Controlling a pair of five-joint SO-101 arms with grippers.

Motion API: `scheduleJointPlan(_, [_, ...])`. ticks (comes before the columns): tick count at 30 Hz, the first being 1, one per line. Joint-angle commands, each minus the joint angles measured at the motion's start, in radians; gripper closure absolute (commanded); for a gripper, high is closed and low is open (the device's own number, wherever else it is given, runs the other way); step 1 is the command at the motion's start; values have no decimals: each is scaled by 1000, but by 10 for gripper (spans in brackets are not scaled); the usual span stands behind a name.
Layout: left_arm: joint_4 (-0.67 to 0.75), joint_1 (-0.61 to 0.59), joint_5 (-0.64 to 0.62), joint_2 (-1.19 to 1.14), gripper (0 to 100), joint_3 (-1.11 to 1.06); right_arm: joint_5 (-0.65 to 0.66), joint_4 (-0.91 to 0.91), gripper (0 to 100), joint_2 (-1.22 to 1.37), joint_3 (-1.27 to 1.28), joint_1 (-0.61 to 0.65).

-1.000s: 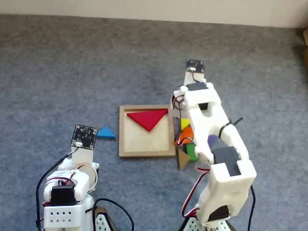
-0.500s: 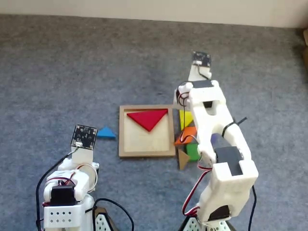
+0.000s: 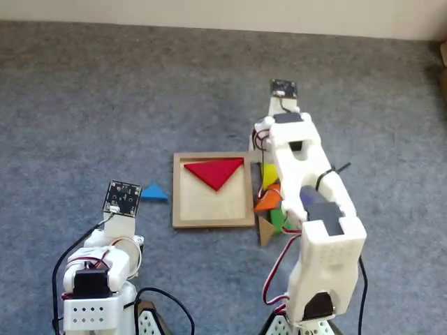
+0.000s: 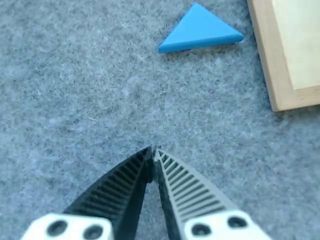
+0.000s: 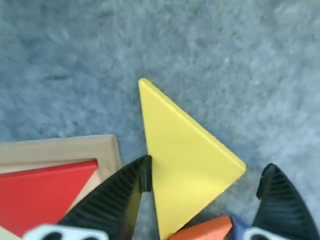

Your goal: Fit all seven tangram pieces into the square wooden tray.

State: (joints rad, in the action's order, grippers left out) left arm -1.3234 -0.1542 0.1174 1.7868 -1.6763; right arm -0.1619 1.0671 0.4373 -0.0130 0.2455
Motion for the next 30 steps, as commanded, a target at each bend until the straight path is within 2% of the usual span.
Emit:
scheduleJointPlan(1, [-3, -4, -9, 28, 964, -21, 11, 64, 670, 28, -102, -7])
scheduleJointPlan(7, [-3, -4, -9, 28, 964, -21, 12, 70, 679, 81, -140, -5])
scheduleJointPlan(12, [-3, -4, -9, 28, 964, -21, 15, 65, 804, 79, -140, -4])
scheduleJointPlan(16, [-3, -4, -9, 28, 964, -21, 15, 70, 835, 76, -140, -7])
scheduleJointPlan(26, [-3, -4, -9, 28, 964, -21, 17, 70, 830, -84, -71, -13])
scheduleJointPlan(30, [-3, -4, -9, 28, 964, -21, 15, 70, 740, -84, -68, -22])
